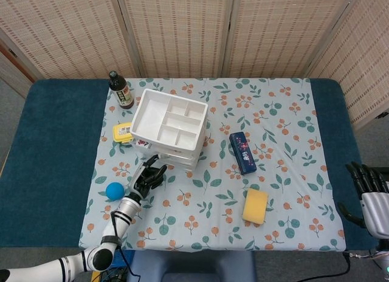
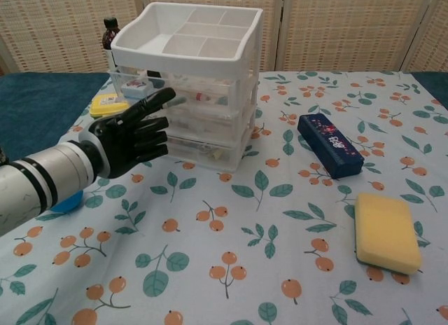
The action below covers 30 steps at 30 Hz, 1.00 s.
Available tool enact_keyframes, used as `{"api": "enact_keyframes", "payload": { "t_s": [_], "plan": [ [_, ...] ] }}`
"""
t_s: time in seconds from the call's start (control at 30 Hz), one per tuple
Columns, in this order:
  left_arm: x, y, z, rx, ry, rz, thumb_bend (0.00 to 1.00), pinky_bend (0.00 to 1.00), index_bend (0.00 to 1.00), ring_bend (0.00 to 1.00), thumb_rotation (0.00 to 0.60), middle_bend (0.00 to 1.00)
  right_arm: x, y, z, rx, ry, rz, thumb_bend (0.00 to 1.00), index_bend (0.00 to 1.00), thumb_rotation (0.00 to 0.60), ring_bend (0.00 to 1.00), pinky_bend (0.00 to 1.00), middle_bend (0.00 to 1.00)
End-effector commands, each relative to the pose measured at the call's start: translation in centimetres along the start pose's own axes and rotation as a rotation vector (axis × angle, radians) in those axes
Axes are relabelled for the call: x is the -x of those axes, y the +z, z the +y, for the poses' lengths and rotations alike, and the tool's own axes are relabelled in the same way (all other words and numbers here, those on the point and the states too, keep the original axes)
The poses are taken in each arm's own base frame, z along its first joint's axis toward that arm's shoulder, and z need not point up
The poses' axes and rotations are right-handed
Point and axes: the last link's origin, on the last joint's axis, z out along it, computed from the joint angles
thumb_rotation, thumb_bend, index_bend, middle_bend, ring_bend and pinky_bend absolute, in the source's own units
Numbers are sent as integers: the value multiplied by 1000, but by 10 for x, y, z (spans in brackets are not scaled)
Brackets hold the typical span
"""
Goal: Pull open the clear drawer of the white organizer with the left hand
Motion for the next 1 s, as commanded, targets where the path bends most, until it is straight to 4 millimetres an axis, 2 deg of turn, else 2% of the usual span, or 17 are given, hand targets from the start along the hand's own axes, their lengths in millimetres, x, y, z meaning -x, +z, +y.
{"api": "enact_keyframes", "payload": {
  "t_s": [0.03,0.4,0.6,0.83,1.0],
  "plan": [
    [-1,-1,-1,-2,0,0,267,1000,358,1000,600,1000,0,0,0,0,0,0,310,0,600,0,8,38],
    [-5,-9,-3,-4,3,5,267,1000,355,1000,600,1000,0,1,0,-3,0,-3,310,0,600,0,8,38],
    [-7,-19,-2,3,28,-1,267,1000,239,1000,600,1000,0,0,0,-3,0,-1,310,0,600,0,8,38],
    [-16,-39,-2,2,169,37,267,1000,181,1000,600,986,-3,1,0,-9,-3,13,310,0,600,0,8,38],
    [-28,-55,5,-18,300,72,267,1000,233,1000,600,982,-7,1,-1,-15,-8,27,310,0,600,0,8,38]
  ]
}}
